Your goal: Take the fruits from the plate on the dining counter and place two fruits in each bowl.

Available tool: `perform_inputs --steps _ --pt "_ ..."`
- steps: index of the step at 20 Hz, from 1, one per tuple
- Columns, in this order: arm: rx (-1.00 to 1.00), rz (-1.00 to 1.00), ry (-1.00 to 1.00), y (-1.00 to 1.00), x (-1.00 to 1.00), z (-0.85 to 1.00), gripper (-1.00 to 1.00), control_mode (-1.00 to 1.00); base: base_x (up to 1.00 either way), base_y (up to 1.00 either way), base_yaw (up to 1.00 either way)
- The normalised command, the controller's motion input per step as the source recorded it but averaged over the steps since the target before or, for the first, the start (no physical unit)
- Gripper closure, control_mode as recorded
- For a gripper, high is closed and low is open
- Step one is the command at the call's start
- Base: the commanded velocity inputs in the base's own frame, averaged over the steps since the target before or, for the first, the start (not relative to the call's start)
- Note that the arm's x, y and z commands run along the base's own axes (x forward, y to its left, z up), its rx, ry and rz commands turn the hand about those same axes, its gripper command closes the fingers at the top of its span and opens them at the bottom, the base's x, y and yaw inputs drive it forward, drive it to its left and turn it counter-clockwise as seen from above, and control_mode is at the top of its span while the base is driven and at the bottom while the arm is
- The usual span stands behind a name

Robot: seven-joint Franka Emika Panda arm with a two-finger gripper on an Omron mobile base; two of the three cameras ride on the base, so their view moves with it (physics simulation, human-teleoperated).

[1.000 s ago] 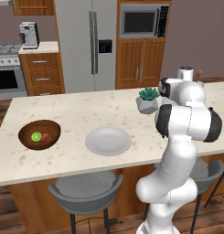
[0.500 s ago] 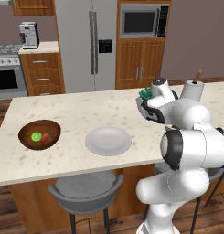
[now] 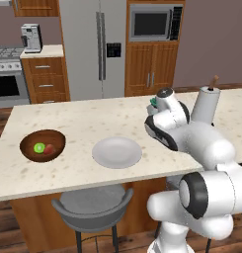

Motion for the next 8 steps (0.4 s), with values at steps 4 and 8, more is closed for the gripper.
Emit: perform_inputs --steps 4,8 --pt "0.02 0.00 0.04 0.30 -0.44 0.32 -1.00 -1.00 0.00 0.00 0.00" --pt "0.01 0.04 0.03 0.35 -0.42 0.05 -1.00 -1.00 0.00 0.00 0.00"
